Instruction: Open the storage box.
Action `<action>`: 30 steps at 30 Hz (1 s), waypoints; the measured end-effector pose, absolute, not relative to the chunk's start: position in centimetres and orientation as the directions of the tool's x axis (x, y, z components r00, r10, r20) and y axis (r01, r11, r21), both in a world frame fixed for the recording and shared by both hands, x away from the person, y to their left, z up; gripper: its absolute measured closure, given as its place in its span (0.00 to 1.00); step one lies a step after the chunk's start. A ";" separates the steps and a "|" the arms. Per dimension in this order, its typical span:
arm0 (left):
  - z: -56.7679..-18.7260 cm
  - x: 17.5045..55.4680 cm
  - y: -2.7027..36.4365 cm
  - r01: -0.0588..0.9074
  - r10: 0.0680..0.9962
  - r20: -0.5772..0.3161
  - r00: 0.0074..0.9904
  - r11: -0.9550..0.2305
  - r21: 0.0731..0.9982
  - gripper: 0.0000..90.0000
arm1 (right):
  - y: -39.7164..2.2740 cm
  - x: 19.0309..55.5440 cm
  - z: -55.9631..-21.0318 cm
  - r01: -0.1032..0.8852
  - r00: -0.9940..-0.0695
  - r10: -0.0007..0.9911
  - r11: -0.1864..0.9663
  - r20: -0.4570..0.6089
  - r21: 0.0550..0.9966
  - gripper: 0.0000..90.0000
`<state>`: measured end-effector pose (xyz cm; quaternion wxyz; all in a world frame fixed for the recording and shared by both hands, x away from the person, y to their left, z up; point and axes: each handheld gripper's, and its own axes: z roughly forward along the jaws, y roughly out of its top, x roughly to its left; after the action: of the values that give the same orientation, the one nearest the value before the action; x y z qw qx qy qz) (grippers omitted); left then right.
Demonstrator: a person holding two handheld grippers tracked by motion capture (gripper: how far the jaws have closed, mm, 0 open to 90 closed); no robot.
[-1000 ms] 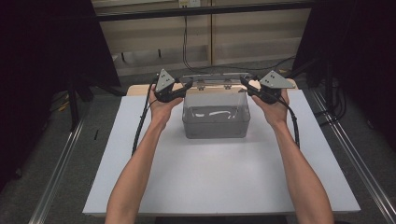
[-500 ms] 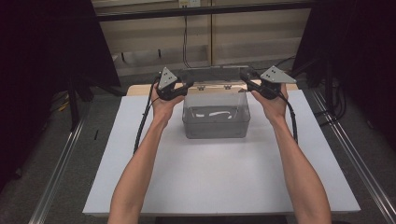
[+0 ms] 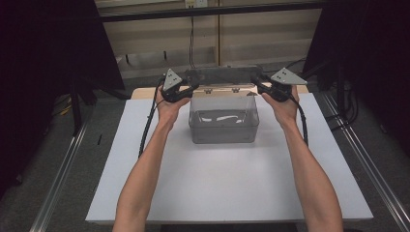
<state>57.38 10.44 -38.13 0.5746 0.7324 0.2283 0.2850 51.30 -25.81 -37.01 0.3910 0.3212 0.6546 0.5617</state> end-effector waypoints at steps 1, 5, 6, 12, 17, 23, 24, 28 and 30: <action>-38.3 57.5 10.4 0.010 0.666 0.146 0.732 -0.225 0.974 0.65 | -25.8 51.3 -37.0 -0.020 -0.488 0.860 0.158 -0.148 0.987 0.75; -38.5 57.8 10.5 0.016 0.656 0.153 0.739 -0.244 0.970 0.62 | -26.0 51.5 -36.8 -0.020 -0.489 0.861 0.149 -0.140 0.989 0.78; -38.7 57.9 10.4 0.021 0.659 0.146 0.738 -0.239 0.971 0.62 | -26.0 51.5 -36.8 -0.019 -0.490 0.862 0.144 -0.135 0.989 0.79; -39.0 58.2 10.0 0.031 0.646 0.143 0.750 -0.251 0.968 0.58 | -26.0 51.9 -36.3 -0.020 -0.489 0.863 0.131 -0.124 0.991 0.80; -39.3 58.3 9.7 0.050 0.652 0.121 0.749 -0.237 0.970 0.55 | -26.1 52.4 -36.2 -0.015 -0.477 0.873 0.108 -0.102 0.994 0.81; -39.3 58.5 9.7 0.078 0.670 0.074 0.739 -0.194 0.978 0.61 | -26.4 52.9 -37.3 0.034 -0.478 0.876 0.085 -0.058 0.996 0.79; -39.3 58.6 9.9 0.082 0.671 0.077 0.737 -0.203 0.976 0.64 | -26.4 53.1 -37.5 0.041 -0.482 0.875 0.080 -0.050 0.996 0.78; -39.2 58.8 10.2 0.089 0.674 0.074 0.735 -0.204 0.975 0.72 | -26.5 53.5 -38.3 0.065 -0.480 0.877 0.079 -0.038 0.995 0.77; -39.3 58.8 10.2 0.090 0.676 0.069 0.733 -0.197 0.976 0.73 | -26.5 53.7 -38.7 0.082 -0.483 0.875 0.069 -0.021 0.994 0.77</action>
<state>58.80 10.20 -39.26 0.5768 0.7308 0.2622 0.2540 53.66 -26.50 -38.65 0.3466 0.3718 0.6436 0.5723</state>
